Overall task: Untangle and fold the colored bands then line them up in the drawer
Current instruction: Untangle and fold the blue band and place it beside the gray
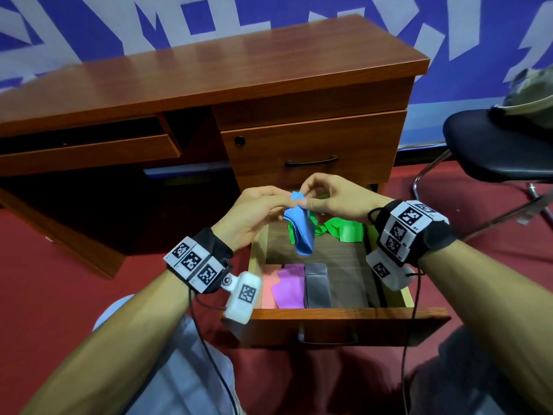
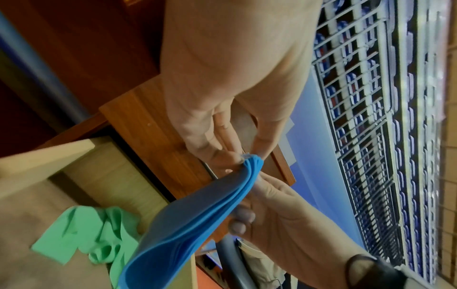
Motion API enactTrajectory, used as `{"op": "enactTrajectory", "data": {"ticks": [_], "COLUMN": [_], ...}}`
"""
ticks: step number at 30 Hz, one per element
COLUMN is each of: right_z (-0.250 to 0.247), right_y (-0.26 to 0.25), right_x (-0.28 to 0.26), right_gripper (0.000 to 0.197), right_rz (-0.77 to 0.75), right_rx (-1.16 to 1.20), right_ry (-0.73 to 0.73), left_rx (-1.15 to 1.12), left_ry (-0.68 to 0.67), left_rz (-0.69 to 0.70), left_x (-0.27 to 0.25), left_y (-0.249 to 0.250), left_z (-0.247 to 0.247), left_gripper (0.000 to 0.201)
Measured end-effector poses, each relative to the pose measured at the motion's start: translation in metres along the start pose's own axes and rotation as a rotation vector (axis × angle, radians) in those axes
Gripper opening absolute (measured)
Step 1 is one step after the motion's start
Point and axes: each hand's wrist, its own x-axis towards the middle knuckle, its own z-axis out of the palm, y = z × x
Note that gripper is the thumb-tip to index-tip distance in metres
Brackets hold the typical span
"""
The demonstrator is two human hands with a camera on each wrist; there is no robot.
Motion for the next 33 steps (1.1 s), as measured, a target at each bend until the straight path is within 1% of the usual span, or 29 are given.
{"op": "enactTrajectory", "data": {"ticks": [1, 3, 6, 9, 12, 13, 15, 16, 17, 18, 19, 21, 23, 25, 27, 28, 29, 30, 31, 33], "right_z": [0.0, -0.001, 0.0, 0.003, 0.0, -0.003, -0.009, -0.012, -0.016, -0.018, -0.021, -0.026, -0.032, -0.038, -0.043, -0.043, -0.043, -0.04, -0.037, -0.029], "right_y": [0.001, 0.001, 0.001, 0.001, 0.0, -0.001, -0.002, -0.003, -0.003, -0.004, -0.004, -0.002, 0.004, 0.012, 0.028, 0.037, 0.047, 0.058, 0.069, 0.092], "right_x": [0.0, 0.0, -0.001, -0.001, -0.003, -0.004, -0.006, -0.007, -0.009, -0.01, -0.011, -0.014, -0.013, -0.012, -0.011, -0.011, -0.01, -0.008, -0.007, -0.004], "right_gripper": [0.029, 0.029, 0.023, 0.021, 0.01, 0.005, 0.011, 0.014, 0.016, 0.016, 0.016, 0.015, 0.019, 0.024, 0.033, 0.036, 0.036, 0.035, 0.034, 0.032], "right_rz": [-0.009, -0.017, -0.002, -0.005, -0.018, -0.021, -0.029, -0.032, -0.033, -0.029, -0.02, 0.005, 0.05, 0.122, 0.225, 0.28, 0.344, 0.415, 0.481, 0.609], "right_rx": [-0.039, -0.06, 0.031, 0.029, 0.061, 0.094, 0.188, 0.238, 0.281, 0.312, 0.332, 0.371, 0.405, 0.371, 0.306, 0.268, 0.225, 0.181, 0.146, 0.098], "right_ry": [0.015, -0.005, -0.059, -0.024, 0.041, 0.062, 0.108, 0.135, 0.166, 0.202, 0.247, 0.358, 0.479, 0.564, 0.565, 0.547, 0.522, 0.492, 0.462, 0.406], "left_rx": [0.06, 0.172, 0.263, 0.286, 0.253, 0.238, 0.236, 0.256, 0.304, 0.358, 0.391, 0.359, 0.314, 0.267, 0.269, 0.327, 0.41, 0.492, 0.542, 0.614], "left_ry": [0.015, 0.027, 0.059, 0.081, 0.076, 0.052, -0.062, -0.139, -0.204, -0.226, -0.211, -0.169, -0.2, -0.251, -0.272, -0.28, -0.288, -0.315, -0.356, -0.47], "left_rz": [0.026, 0.09, 0.177, 0.217, 0.223, 0.193, 0.112, 0.074, 0.055, 0.05, 0.049, 0.025, -0.04, -0.125, -0.223, -0.268, -0.323, -0.406, -0.488, -0.667], "left_x": [0.0, 0.0, 0.003, 0.006, 0.011, 0.013, 0.017, 0.019, 0.02, 0.022, 0.025, 0.028, 0.03, 0.032, 0.037, 0.041, 0.048, 0.054, 0.058, 0.063], "left_y": [0.002, 0.005, 0.008, 0.011, 0.01, 0.008, 0.003, -0.001, -0.005, -0.009, -0.013, -0.019, -0.024, -0.029, -0.041, -0.048, -0.058, -0.067, -0.075, -0.089], "left_z": [-0.001, -0.003, -0.004, -0.004, 0.001, 0.003, 0.008, 0.013, 0.02, 0.025, 0.032, 0.047, 0.057, 0.065, 0.073, 0.078, 0.082, 0.086, 0.09, 0.096], "left_gripper": [0.008, 0.009, 0.013, 0.016, 0.032, 0.041, 0.063, 0.068, 0.066, 0.06, 0.052, 0.04, 0.034, 0.029, 0.014, 0.012, 0.025, 0.035, 0.038, 0.028]}}
